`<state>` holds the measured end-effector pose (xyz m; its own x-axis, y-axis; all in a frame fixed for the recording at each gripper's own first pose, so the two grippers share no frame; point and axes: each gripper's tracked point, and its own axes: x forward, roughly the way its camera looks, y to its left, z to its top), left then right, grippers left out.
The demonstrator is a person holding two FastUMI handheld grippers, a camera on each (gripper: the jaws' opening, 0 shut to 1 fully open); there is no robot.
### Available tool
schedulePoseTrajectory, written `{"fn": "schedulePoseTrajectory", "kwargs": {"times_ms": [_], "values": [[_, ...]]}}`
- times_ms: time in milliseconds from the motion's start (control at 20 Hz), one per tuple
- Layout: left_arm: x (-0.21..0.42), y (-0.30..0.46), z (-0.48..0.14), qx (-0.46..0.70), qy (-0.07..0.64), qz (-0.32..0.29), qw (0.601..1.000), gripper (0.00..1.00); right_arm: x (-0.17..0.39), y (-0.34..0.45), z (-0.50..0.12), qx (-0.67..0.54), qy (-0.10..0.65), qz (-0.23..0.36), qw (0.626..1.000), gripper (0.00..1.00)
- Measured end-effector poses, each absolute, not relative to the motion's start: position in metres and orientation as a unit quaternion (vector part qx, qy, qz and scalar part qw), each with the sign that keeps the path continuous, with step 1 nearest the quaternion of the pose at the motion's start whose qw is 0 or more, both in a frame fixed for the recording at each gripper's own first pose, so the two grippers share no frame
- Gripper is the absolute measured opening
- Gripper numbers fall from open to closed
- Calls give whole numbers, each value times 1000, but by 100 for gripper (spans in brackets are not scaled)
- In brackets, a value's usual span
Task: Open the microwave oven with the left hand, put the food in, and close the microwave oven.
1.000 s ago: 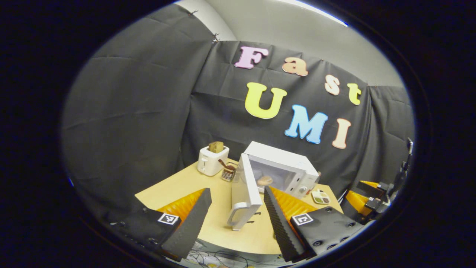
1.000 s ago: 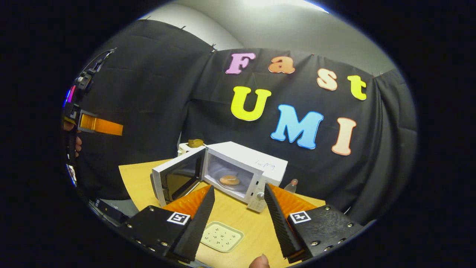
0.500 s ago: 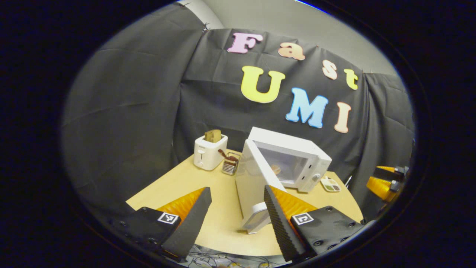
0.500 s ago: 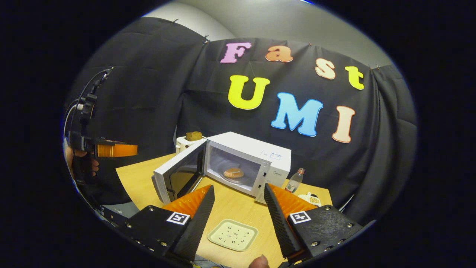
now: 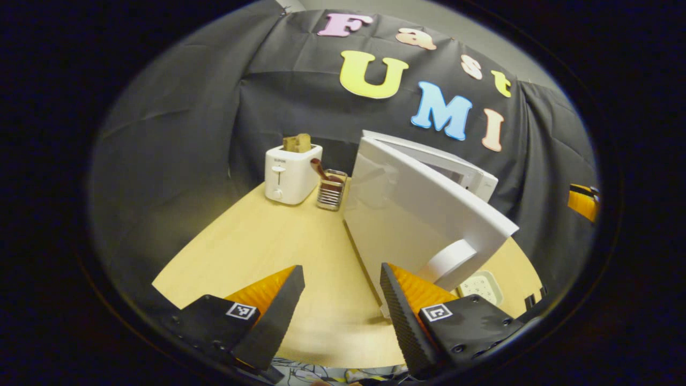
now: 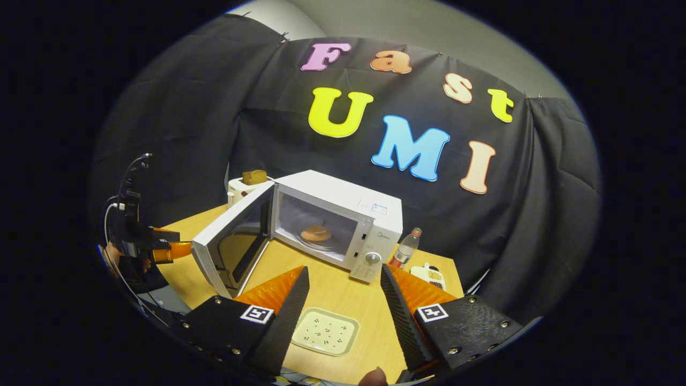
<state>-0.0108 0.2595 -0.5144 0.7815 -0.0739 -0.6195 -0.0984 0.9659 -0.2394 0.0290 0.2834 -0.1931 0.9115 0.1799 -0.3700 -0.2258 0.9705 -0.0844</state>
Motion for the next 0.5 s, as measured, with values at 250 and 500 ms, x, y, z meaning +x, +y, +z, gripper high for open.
{"fn": "schedulePoseTrajectory", "kwargs": {"times_ms": [250, 500], "values": [[7, 206, -510, -126, 325, -66, 935, 95, 24, 267, -195, -58, 195, 77, 976, 82], [44, 157, -516, -83, 326, -118, 934, 54, 25, 252, -202, -42, 208, 61, 975, 82]]}}
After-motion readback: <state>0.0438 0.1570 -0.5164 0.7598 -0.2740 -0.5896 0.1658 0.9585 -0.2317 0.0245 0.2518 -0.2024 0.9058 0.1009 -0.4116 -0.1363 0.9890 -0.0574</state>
